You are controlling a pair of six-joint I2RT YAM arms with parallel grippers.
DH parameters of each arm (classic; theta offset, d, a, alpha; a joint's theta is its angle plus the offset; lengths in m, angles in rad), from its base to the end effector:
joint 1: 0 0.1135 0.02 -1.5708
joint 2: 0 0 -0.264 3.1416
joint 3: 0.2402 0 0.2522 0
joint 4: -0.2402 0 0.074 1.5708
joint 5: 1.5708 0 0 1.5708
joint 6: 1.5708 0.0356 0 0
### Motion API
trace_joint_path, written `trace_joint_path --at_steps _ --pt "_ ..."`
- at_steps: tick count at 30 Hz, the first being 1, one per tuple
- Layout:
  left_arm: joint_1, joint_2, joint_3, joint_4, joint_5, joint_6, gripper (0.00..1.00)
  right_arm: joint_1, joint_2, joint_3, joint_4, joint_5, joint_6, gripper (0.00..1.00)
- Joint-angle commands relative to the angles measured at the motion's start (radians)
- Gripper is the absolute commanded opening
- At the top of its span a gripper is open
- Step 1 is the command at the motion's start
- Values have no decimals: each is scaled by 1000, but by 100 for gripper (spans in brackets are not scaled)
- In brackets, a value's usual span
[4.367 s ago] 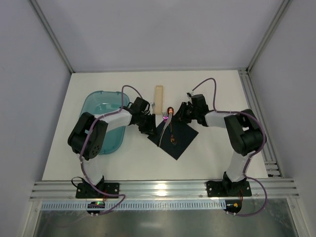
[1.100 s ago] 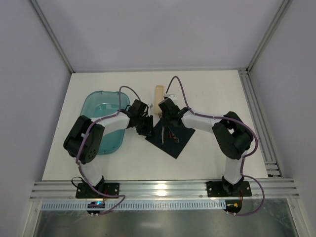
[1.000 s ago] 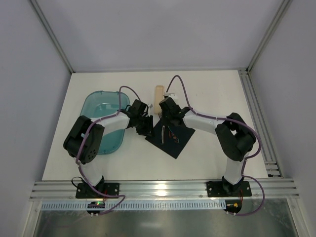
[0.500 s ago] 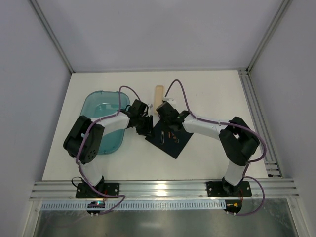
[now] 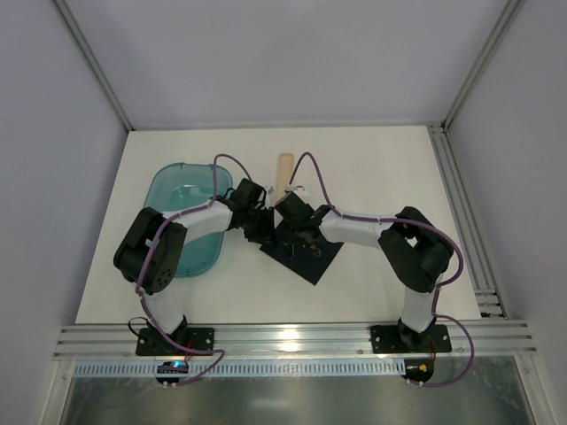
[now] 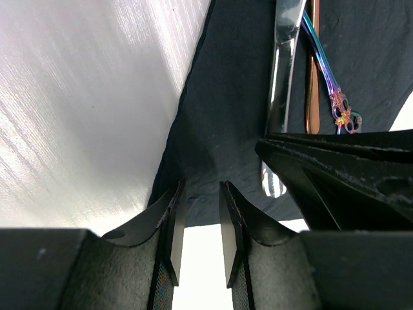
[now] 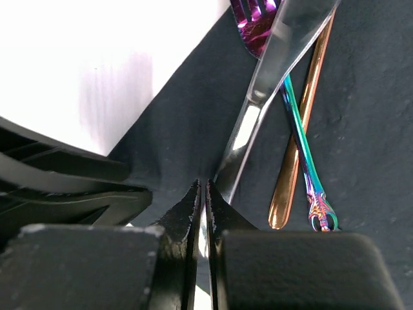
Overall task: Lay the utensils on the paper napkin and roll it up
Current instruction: Adjust the utensils on the napkin.
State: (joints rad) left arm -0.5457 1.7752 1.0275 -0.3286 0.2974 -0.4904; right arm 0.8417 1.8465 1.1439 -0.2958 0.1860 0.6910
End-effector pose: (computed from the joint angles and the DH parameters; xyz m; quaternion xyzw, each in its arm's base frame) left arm 0.2897 -0.1881 0.1543 0.0628 0.9575 -0.2447 0.1391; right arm 0.2558 0.2765 0.1634 -0.0458 0.9544 0.1308 0.2643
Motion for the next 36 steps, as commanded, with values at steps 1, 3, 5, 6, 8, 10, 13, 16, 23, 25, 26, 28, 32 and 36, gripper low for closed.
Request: trace_joint_path --at_steps 1,3,5,6,8,10,13,16,23,25,26,28,32,36 --pt "1 -16 -12 -58 -58 18 32 2 10 -6 15 30 -10 6" --pt "1 -14 -10 -58 -58 18 32 -1 16 0 3 35 -22 5" --pt "1 -14 -12 -59 -58 19 32 -3 22 7 -5 35 -28 5" --pt "1 -14 -14 -59 -58 21 32 -3 22 8 -5 32 -33 5" --pt "1 -14 -12 -61 -60 19 32 -4 16 8 -6 38 -34 4" --pt "1 -13 -9 -63 -61 19 32 -6 8 8 -14 47 -45 4" --pt "3 -10 -4 -67 -61 19 32 -13 -7 7 -26 67 -70 4" --pt "1 -10 -4 -67 -64 19 32 -29 -18 2 -26 69 -87 4" --pt "3 -7 -6 -73 -69 21 32 -52 -23 5 -23 61 -94 4" --pt "1 -7 -3 -75 -70 21 32 -56 -24 7 -22 64 -94 4" --pt "3 -7 -3 -75 -72 19 31 -58 -26 5 -23 63 -96 4" --pt "3 -8 0 -79 -75 21 32 -64 -23 7 -25 66 -97 4" --pt "1 -11 0 -84 -81 21 32 -67 -32 8 -28 60 -102 4" --pt "1 -26 16 -87 -66 13 32 -67 -101 7 -16 -14 -114 4"
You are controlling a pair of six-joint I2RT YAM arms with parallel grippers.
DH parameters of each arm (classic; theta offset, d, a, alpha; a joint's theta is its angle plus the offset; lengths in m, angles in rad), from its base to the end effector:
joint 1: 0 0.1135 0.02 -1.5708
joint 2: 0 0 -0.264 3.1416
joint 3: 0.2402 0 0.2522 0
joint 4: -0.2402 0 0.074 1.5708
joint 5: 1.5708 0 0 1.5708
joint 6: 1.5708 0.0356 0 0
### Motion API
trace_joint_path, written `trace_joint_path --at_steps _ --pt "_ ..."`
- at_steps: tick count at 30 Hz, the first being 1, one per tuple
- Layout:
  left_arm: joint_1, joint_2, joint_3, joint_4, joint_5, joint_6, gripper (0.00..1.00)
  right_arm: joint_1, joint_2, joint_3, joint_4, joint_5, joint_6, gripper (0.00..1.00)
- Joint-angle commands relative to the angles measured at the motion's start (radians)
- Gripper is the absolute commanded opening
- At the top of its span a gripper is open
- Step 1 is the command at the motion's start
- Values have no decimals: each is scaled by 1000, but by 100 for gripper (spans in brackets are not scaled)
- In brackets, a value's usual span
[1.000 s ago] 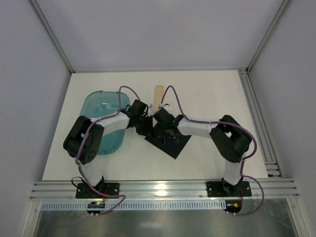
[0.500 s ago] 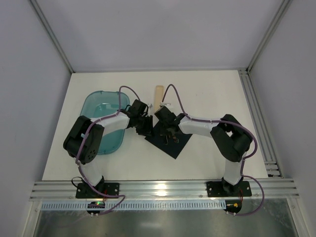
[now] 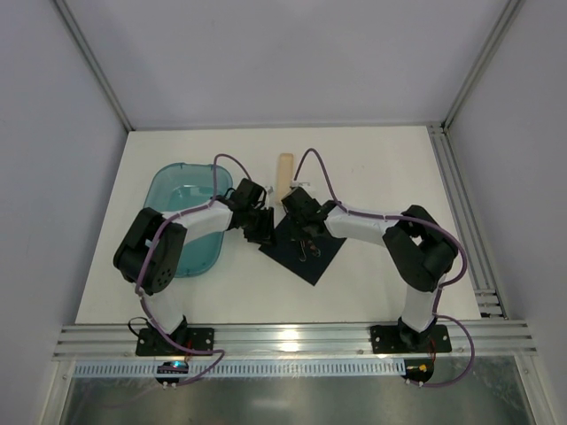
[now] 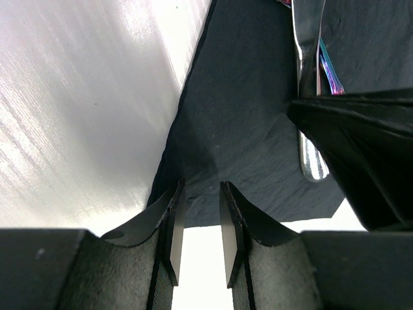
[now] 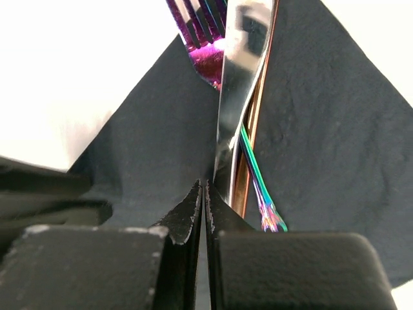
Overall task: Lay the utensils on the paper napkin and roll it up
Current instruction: Adjust the utensils on the napkin.
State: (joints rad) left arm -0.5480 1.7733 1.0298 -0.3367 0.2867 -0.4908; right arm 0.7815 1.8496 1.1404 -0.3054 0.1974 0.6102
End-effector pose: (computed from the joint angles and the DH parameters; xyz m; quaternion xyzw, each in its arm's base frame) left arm 0.2892 -0.1883 0.1551 0.0621 0.9587 -0.2396 0.1399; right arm 0.2712 0.2593 0.1608 -0.0549 0.9557 0.1024 0.2704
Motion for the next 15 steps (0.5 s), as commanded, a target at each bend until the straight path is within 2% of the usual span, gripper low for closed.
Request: trace_joint_path --at_steps 1,6,8,11,15 --pt "5 -29 21 -79 -40 12 33 -7 -122 7 -5 -35 -35 4" --pt "5 -89 127 -127 -53 -12 42 -39 -220 -11 -46 -33 -55 4" --pt "5 -86 212 -166 -72 -8 44 -62 -242 -28 -57 -29 -67 4" --pt "11 -46 338 -231 -113 3 45 -109 -266 -80 -47 -23 -84 4" --pt "11 -6 369 -236 -84 6 41 -146 -285 -136 -29 -29 -125 4"
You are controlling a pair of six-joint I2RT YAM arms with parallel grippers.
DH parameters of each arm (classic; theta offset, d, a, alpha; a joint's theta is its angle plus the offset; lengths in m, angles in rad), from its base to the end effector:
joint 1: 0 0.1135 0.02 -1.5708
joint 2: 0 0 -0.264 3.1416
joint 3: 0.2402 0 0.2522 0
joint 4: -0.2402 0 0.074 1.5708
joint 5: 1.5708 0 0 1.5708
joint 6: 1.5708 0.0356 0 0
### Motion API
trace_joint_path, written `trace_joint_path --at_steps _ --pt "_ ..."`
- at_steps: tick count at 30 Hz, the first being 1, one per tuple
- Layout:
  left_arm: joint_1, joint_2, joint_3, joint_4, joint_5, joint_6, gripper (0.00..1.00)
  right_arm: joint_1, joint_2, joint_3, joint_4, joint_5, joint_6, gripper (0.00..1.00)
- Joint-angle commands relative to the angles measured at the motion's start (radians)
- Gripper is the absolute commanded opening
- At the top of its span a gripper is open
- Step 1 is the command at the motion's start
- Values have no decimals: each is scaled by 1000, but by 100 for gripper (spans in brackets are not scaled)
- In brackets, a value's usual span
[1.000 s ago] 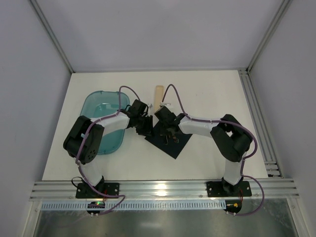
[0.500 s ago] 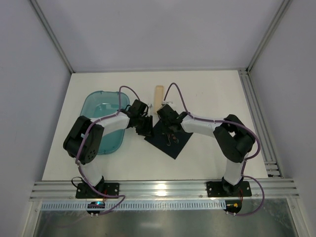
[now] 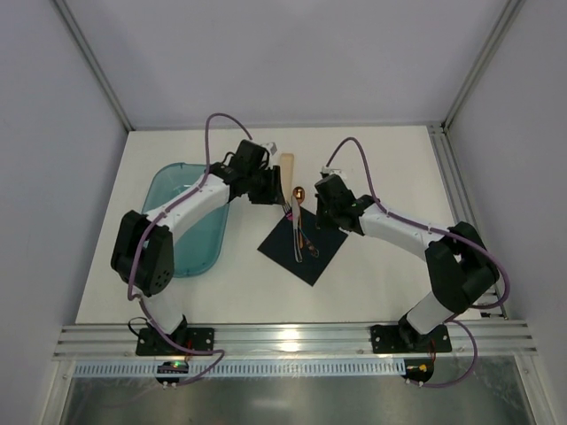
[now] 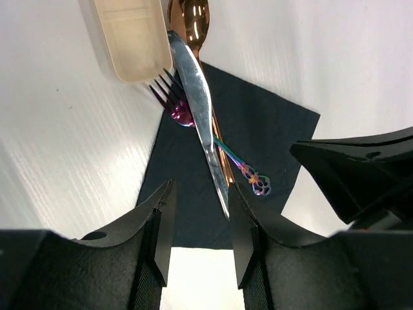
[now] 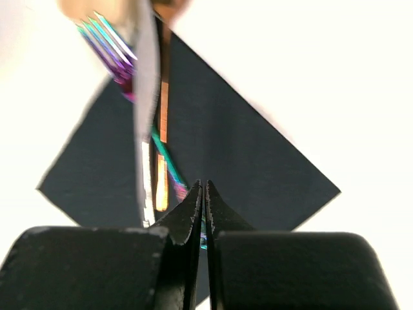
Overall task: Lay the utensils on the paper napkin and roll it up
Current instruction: Adjust the utensils on the napkin, then move the container to the center of the board.
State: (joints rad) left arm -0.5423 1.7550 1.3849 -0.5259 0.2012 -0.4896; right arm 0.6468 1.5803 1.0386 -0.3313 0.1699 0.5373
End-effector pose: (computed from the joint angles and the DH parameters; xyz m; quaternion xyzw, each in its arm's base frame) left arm 0.3273 -0.2055 0.2553 0.0580 0.9376 -0.2449 0.2397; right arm 0.2697 0.1961 0.2190 -0.0223 0.9365 0.1239 0.3272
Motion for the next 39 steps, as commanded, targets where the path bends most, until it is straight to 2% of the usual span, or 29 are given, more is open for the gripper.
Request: trace_joint_path --at_steps 1,4,13,20,26,35,39 --pt "4 6 -4 -30 13 -3 41 -12 -14 -38 4 -9 -60 4" --pt "5 12 -49 17 3 -15 41 -12 -14 -66 44 -52 -68 4" --pt "28 167 170 -46 -184 29 42 -10 29 -155 144 -104 -51 4" --pt "50 274 316 -26 -235 55 43 -10 30 -209 169 -99 -56 4" --pt "51 411 472 -83 -250 79 43 -10 24 -221 179 -95 -60 4" --pt "53 511 485 -45 -281 69 43 -10 6 -242 189 -83 -68 4" --pt "53 535 476 -37 -266 63 39 -13 0 -244 186 -79 -69 4"
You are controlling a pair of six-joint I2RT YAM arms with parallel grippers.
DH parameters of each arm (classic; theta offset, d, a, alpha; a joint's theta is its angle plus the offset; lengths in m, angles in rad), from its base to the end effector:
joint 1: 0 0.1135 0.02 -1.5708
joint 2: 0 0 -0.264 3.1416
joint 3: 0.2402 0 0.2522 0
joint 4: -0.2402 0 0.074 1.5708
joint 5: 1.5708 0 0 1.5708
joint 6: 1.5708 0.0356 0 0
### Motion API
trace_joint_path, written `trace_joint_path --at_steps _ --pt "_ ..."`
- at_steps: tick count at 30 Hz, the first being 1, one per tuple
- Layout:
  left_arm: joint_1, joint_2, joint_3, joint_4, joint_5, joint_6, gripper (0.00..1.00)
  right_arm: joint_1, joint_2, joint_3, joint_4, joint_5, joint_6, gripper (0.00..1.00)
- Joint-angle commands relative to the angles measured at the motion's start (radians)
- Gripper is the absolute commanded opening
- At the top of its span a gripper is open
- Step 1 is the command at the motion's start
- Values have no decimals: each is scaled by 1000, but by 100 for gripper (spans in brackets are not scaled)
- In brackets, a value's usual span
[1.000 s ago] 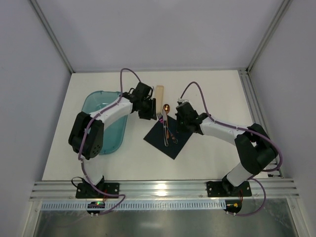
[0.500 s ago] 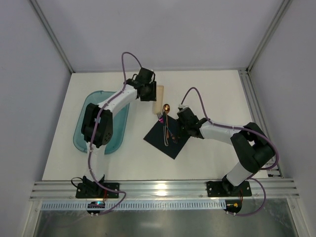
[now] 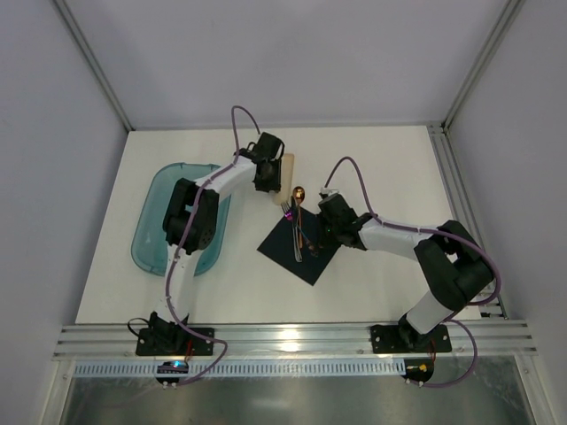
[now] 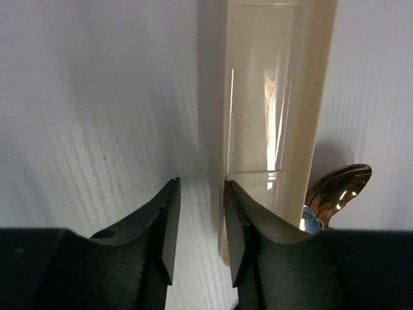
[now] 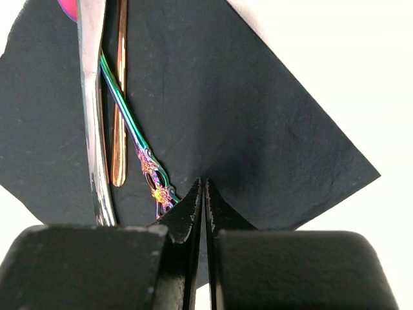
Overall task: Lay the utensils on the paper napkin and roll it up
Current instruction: Move the container to the center of the board.
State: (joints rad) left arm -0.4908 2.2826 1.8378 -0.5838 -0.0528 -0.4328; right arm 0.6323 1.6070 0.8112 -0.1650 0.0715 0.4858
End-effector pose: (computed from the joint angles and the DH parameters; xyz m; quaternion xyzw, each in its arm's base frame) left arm 0.4383 -0.2321 0.1683 0.0209 0.9629 -0.0965 0.2510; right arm 0.2488 0.1791 0.1545 -0.0591 0.9515 0.1303 0.2725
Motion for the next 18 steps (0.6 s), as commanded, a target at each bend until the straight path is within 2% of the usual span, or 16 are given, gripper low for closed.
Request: trace_joint_path --at_steps 1,7,15,18 --pt "1 9 17 19 -16 3 34 1 -28 -18 19 22 -18 5" --pt "3 -3 20 -27 -104 11 17 -3 -30 -23 25 17 -18 4" --pt "44 -3 32 -122 -205 -9 2 -8 -30 -33 36 10 -13 4" --pt "58 -11 6 -122 -223 -12 0 -9 -38 -35 38 7 -12 5"
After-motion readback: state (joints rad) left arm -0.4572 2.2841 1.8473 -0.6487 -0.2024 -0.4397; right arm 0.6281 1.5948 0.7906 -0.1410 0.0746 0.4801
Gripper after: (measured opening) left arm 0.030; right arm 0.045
